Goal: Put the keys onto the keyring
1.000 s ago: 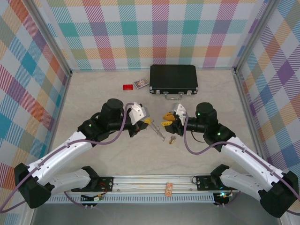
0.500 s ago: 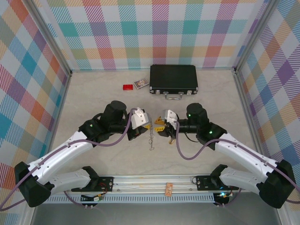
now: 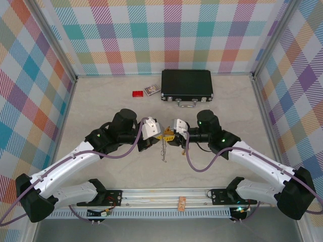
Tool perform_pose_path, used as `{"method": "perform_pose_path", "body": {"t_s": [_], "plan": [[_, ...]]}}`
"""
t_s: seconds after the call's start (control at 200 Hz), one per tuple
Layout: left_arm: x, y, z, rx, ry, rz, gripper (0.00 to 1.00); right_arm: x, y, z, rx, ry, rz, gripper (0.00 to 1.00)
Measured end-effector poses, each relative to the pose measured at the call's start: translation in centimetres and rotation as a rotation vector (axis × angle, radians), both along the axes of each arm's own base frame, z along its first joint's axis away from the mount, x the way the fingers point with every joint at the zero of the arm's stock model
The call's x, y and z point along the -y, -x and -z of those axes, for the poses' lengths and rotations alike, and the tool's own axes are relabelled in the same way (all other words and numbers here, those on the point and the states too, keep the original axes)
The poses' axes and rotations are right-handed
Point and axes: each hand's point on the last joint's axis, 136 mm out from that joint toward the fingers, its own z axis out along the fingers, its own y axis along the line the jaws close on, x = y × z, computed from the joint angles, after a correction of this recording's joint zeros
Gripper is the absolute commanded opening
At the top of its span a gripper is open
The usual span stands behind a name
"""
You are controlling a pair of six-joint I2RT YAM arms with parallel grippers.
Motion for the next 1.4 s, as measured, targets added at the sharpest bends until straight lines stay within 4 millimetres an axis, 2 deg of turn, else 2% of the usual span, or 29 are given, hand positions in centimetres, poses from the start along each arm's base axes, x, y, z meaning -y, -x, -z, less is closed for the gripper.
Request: {"method": "perform_pose_path", "body": {"t_s": [0.275, 0.385, 0.52, 0.63, 0.795, 1.02, 1.4], "plan": [[0.1, 0.1, -0.1, 0.002, 0.002, 0.004, 0.00, 0.0, 0.1, 0.4, -0.012, 0.014, -0.003, 0.00], [0.1, 0.1, 0.0, 0.001, 0.001, 0.003, 0.00, 0.0, 0.1, 0.5, -0.016, 0.015, -0.003, 0.00], [0.1, -0.1, -0.1, -0.001, 0.006, -0.008, 0.29, 0.0, 0.0, 0.4, -0.015, 0.015, 0.008, 0.00], [0.1, -0.5, -1.1, 0.016, 0.049, -0.041, 0.32, 0.3, -0.2, 0.3, -0.002, -0.005, 0.041, 0.00], [-0.1, -0.7, -2.4, 0.040, 0.168, -0.095, 0.26, 1.3, 0.0, 0.2, 0.032, -0.049, 0.083, 0.00], [0.3, -0.7, -1.6, 0.007, 0.244, -0.106, 0.23, 2.0, 0.1, -0.9, 0.082, -0.114, 0.116, 0.00], [1.6, -0.7, -2.4, -0.002, 0.302, -0.061, 0.16, 2.2, 0.1, -2.3, 0.091, -0.186, 0.133, 0.00]]}}
